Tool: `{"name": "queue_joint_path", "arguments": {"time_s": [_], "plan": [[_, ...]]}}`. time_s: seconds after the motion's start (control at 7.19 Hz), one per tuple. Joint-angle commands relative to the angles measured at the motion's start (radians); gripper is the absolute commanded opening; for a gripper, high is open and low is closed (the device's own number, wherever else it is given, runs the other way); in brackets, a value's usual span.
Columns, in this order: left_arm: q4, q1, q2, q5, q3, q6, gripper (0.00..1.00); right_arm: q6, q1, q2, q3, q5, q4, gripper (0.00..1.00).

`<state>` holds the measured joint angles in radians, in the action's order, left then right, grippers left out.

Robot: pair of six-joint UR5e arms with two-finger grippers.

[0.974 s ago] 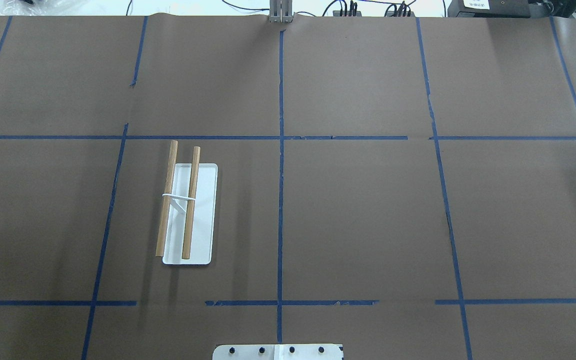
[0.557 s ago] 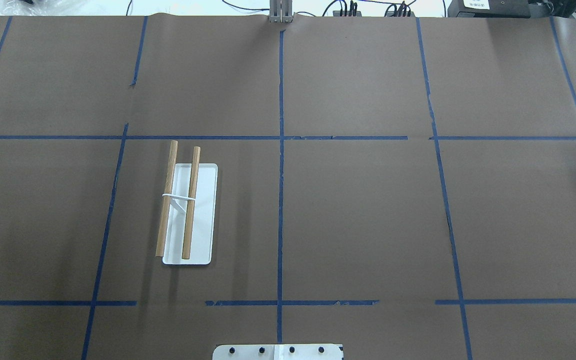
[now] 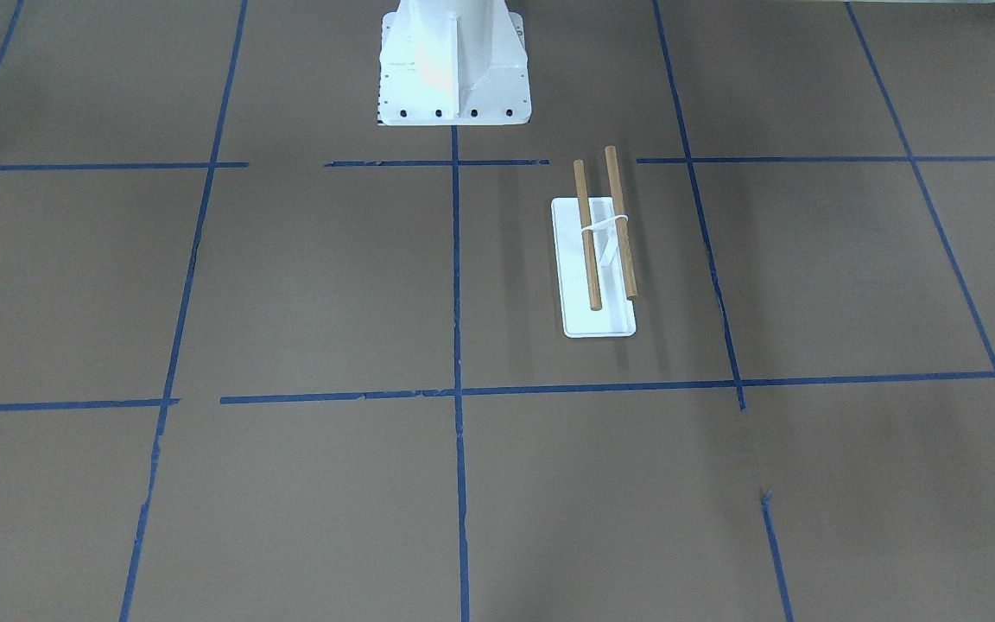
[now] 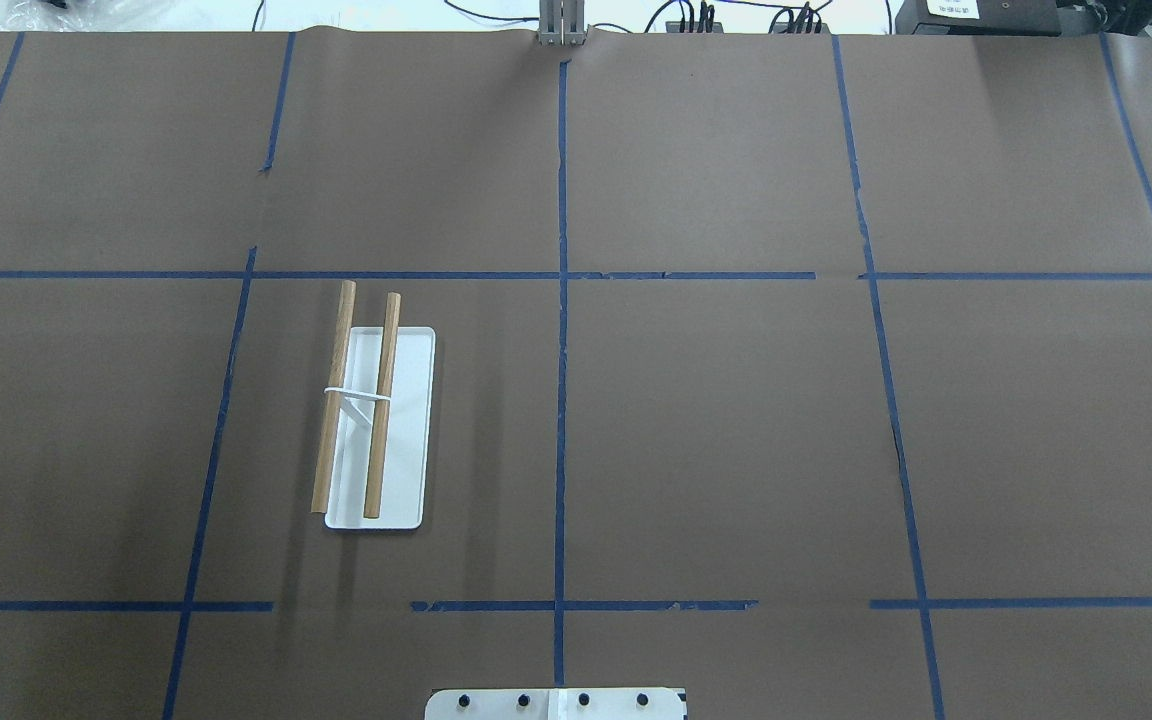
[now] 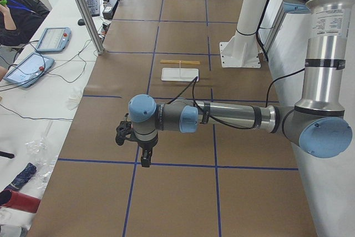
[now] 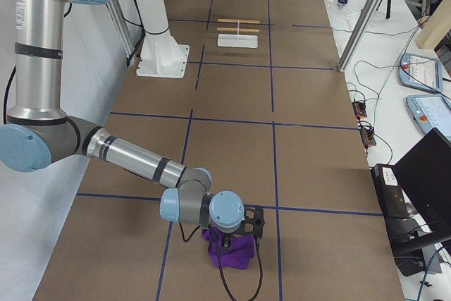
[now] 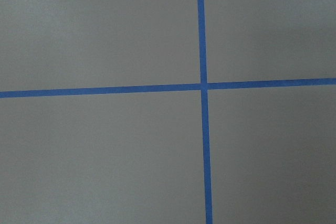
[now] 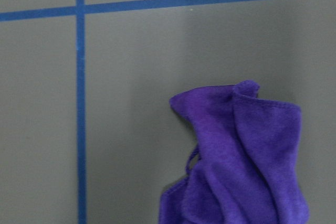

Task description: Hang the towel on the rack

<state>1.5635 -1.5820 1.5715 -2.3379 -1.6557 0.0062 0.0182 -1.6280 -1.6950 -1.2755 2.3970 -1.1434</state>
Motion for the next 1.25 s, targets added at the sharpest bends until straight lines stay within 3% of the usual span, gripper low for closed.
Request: {"name": "queue_joint_path", "arguments": {"time_s": [0.0, 0.42, 0.56, 0.7, 0.83, 0.97, 1.11], "plan": [[0.0, -0.001, -0.001, -0.008, -0.021, 0.0, 1.0, -0.003, 0.058, 0.015, 0.136, -0.095, 0.174, 1.0], [0.0, -0.001, -0.001, -0.008, -0.032, 0.0, 1.0, -0.007, 0.097, 0.02, 0.153, -0.091, 0.174, 1.0], [0.0, -0.001, -0.001, -0.008, -0.032, 0.0, 1.0, -0.007, 0.103, 0.026, 0.168, -0.093, 0.174, 0.95], [0.0, -0.001, -0.001, -0.008, -0.032, 0.001, 1.0, -0.007, 0.106, 0.026, 0.171, -0.093, 0.174, 0.69], [0.0, -0.001, -0.001, -0.008, -0.032, 0.002, 1.0, -0.007, 0.112, 0.028, 0.171, -0.095, 0.171, 0.1], [0.0, -0.001, -0.001, -0.008, -0.033, 0.0, 1.0, -0.007, 0.115, 0.034, 0.171, -0.093, 0.166, 0.0], [0.0, 0.0, 0.001, -0.008, -0.033, 0.0, 1.0, -0.007, 0.115, 0.041, 0.171, -0.091, 0.163, 0.0]]}}
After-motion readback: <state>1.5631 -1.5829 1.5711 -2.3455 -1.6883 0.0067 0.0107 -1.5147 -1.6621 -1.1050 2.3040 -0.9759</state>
